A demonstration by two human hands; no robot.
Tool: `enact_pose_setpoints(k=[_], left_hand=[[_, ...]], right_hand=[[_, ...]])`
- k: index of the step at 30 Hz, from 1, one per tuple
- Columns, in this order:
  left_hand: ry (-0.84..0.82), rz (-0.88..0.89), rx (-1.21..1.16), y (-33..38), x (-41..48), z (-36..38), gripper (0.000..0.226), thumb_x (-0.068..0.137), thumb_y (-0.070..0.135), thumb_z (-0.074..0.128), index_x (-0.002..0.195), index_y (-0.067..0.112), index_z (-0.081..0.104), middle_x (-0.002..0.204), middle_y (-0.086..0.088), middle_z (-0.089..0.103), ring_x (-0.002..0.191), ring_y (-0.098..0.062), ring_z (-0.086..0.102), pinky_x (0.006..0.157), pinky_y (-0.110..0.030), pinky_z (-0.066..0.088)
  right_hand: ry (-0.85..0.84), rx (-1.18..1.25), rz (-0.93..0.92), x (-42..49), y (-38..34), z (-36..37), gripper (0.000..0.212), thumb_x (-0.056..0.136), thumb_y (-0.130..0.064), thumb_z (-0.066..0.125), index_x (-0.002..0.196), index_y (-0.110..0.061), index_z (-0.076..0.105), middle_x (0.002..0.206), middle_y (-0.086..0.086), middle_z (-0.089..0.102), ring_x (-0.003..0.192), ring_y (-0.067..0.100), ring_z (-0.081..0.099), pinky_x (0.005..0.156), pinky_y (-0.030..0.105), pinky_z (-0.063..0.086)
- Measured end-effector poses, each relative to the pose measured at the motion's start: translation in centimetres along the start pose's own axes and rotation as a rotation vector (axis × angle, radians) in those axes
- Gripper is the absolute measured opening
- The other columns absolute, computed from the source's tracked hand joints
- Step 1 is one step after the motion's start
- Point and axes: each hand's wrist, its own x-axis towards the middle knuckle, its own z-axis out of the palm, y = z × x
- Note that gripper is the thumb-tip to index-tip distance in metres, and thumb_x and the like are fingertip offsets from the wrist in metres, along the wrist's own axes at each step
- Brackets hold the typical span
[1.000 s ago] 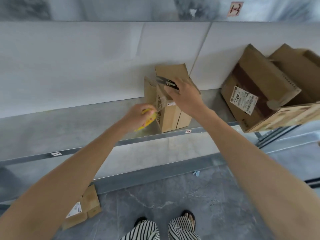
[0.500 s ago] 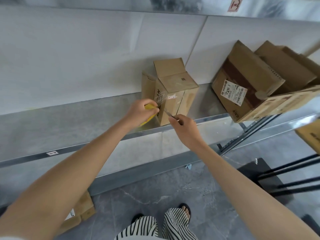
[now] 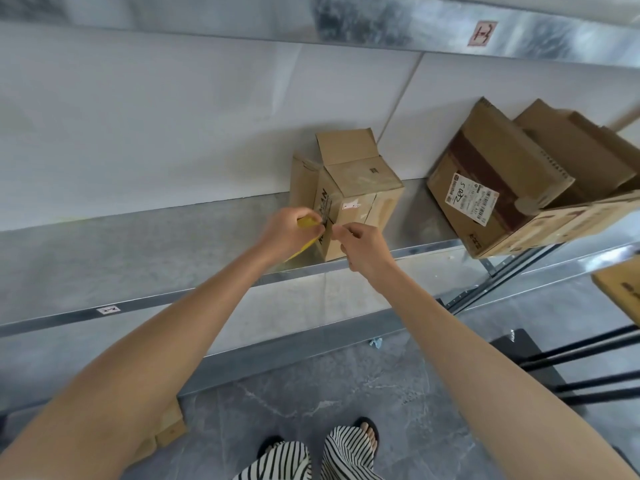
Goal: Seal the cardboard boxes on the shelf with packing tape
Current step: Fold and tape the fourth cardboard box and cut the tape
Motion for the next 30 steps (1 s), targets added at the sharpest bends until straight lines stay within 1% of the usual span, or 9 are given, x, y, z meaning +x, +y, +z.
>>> enact_pose_setpoints(k=[7, 11, 14, 17, 20, 23, 26, 28, 30], left_hand=[[0.006, 0.049, 0.066, -0.2, 0.3, -0.4, 0.014, 0.088, 0.024, 0.063, 0.101, 0.021, 0.068, 0.104, 0.004, 0.064, 0.093, -0.012, 0.055, 0.08, -0.029, 0.045], [0.041, 0.023, 0.095, -0.5, 0.6, -0.3, 0.015, 0.087, 0.026, 0.06, 0.098, 0.027, 0.069, 0.081, 0.018, 0.059, 0.073, -0.001, 0.054, 0.067, -0.028, 0.049], [0.053, 0.084, 0.203, -0.9, 0.5, 0.0, 0.024, 0.09, 0.029, 0.058, 0.11, 0.021, 0.069, 0.085, 0.022, 0.058, 0.066, 0.006, 0.052, 0.061, -0.014, 0.04], [0.063, 0.105, 0.203, -1.5, 0.0, 0.0, 0.025, 0.093, 0.028, 0.056, 0.112, 0.02, 0.07, 0.099, 0.012, 0.066, 0.078, 0.003, 0.055, 0.071, -0.015, 0.039], [0.115, 0.058, 0.277, -2.2, -0.6, -0.4, 0.025, 0.095, 0.032, 0.051, 0.097, 0.023, 0.073, 0.082, 0.009, 0.068, 0.074, -0.011, 0.058, 0.067, -0.024, 0.039], [0.289, 0.098, 0.581, -3.4, -1.2, -1.4, 0.027, 0.097, 0.025, 0.047, 0.076, 0.018, 0.064, 0.075, 0.0, 0.062, 0.067, -0.027, 0.056, 0.058, -0.027, 0.028], [0.361, 0.144, 0.798, -5.1, -1.6, -2.5, 0.023, 0.097, 0.012, 0.044, 0.103, 0.012, 0.067, 0.098, -0.011, 0.065, 0.075, -0.033, 0.061, 0.065, -0.033, 0.04], [0.246, 0.045, 0.927, -6.4, -1.6, -2.6, 0.041, 0.097, 0.011, 0.039, 0.137, 0.007, 0.045, 0.116, -0.013, 0.06, 0.089, -0.032, 0.061, 0.071, -0.036, 0.043], [0.149, -0.002, 0.938, -7.4, -1.9, -2.1, 0.059, 0.095, 0.011, 0.039, 0.149, 0.003, 0.016, 0.12, -0.012, 0.059, 0.093, -0.03, 0.061, 0.07, -0.034, 0.039]], right_hand=[[-0.12, -0.275, -0.065, 0.1, 0.5, -2.3, 0.032, 0.094, -0.032, 0.054, 0.082, -0.004, 0.065, 0.061, -0.001, 0.045, 0.056, 0.012, 0.038, 0.049, 0.02, 0.031], [-0.278, -0.414, -0.198, 0.1, -1.6, -5.7, 0.03, 0.092, -0.034, 0.056, 0.083, -0.007, 0.067, 0.061, -0.002, 0.049, 0.047, -0.001, 0.039, 0.046, 0.014, 0.031], [-0.099, -0.344, -0.409, 1.4, -4.3, -6.0, 0.032, 0.091, -0.036, 0.054, 0.081, -0.006, 0.063, 0.061, 0.003, 0.052, 0.045, 0.003, 0.038, 0.046, 0.014, 0.033], [0.099, -0.567, -0.498, 3.7, -6.2, -4.9, 0.026, 0.096, -0.034, 0.044, 0.092, -0.013, 0.058, 0.071, 0.001, 0.058, 0.062, 0.015, 0.051, 0.053, 0.028, 0.038], [0.071, -0.781, -0.498, 5.5, -6.1, -4.1, 0.027, 0.099, -0.033, 0.038, 0.102, -0.011, 0.053, 0.089, 0.005, 0.059, 0.08, 0.024, 0.054, 0.062, 0.032, 0.039], [0.09, -0.771, -0.508, 6.4, -5.5, -3.8, 0.028, 0.099, -0.033, 0.038, 0.104, -0.012, 0.054, 0.093, 0.005, 0.06, 0.083, 0.024, 0.054, 0.067, 0.034, 0.042], [0.113, -0.655, -0.519, 7.0, -5.2, -3.8, 0.027, 0.099, -0.034, 0.04, 0.1, -0.012, 0.055, 0.081, 0.001, 0.057, 0.075, 0.022, 0.052, 0.06, 0.031, 0.038], [0.117, -0.585, -0.517, 7.3, -5.1, -3.9, 0.024, 0.098, -0.035, 0.041, 0.095, -0.015, 0.053, 0.07, -0.005, 0.051, 0.066, 0.016, 0.049, 0.054, 0.029, 0.032], [0.124, -0.512, -0.514, 7.6, -5.3, -4.1, 0.022, 0.098, -0.035, 0.043, 0.093, -0.016, 0.053, 0.065, -0.008, 0.048, 0.06, 0.011, 0.045, 0.05, 0.028, 0.03]])
